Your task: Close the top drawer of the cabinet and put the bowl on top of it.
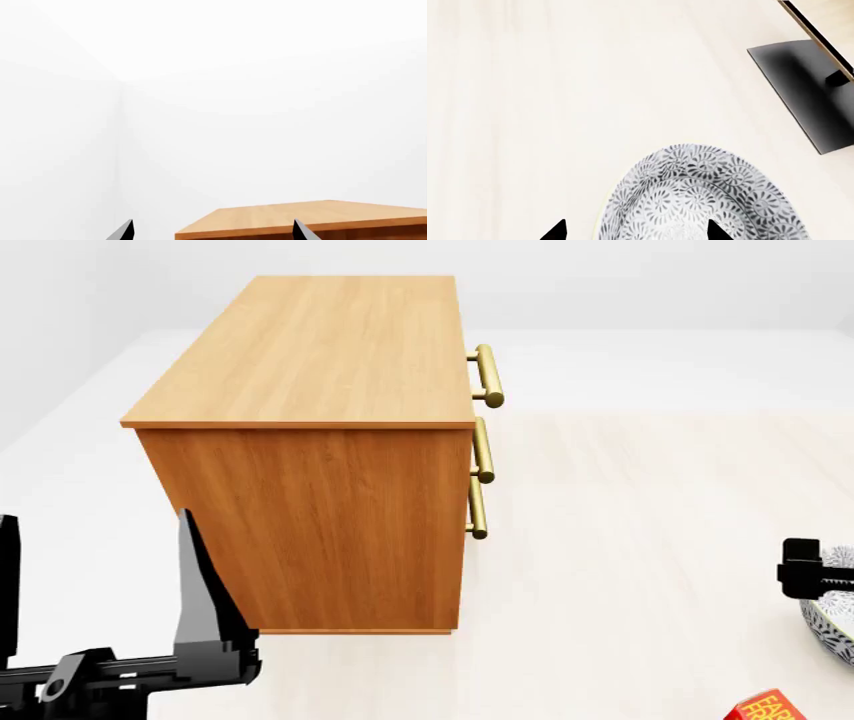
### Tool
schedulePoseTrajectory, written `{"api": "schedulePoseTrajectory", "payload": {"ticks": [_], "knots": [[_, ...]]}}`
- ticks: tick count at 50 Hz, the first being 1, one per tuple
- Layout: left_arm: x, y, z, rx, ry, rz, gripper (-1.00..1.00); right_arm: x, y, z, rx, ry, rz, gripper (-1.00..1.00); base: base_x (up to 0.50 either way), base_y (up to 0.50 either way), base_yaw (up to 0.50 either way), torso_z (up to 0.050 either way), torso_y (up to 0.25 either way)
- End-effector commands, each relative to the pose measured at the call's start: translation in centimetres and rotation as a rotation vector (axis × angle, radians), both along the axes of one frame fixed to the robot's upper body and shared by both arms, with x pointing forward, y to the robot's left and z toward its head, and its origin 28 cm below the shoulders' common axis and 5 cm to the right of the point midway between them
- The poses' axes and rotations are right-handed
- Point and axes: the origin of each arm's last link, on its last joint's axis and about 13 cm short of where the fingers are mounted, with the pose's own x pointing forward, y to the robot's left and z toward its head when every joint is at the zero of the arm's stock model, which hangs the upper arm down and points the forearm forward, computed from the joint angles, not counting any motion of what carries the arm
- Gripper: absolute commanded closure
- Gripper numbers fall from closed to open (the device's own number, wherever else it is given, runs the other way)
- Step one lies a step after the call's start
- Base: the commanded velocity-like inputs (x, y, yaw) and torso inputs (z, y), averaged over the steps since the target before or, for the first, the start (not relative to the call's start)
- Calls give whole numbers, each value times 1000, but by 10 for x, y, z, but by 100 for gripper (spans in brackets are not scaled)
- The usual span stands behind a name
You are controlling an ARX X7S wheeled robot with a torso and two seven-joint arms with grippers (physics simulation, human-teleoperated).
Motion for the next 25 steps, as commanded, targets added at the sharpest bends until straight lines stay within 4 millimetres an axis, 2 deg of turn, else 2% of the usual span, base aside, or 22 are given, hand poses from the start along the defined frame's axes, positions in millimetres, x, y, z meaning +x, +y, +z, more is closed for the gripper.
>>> {"api": "schedulePoseTrajectory", "payload": {"ticks": [1, 11, 25], "knots": [[1, 0, 0, 3, 2, -2, -100, -1, 0, -24, 31, 30, -9, -100, 0, 0, 0, 0, 0], [1, 0, 0, 2, 3, -3, -100, 6, 5, -49, 61, 58, -1, -100, 0, 0, 0, 0, 0], [1, 0, 1, 1, 1, -3, -100, 10, 7, -68, 80, 90, -10, -100, 0, 0, 0, 0, 0]]}}
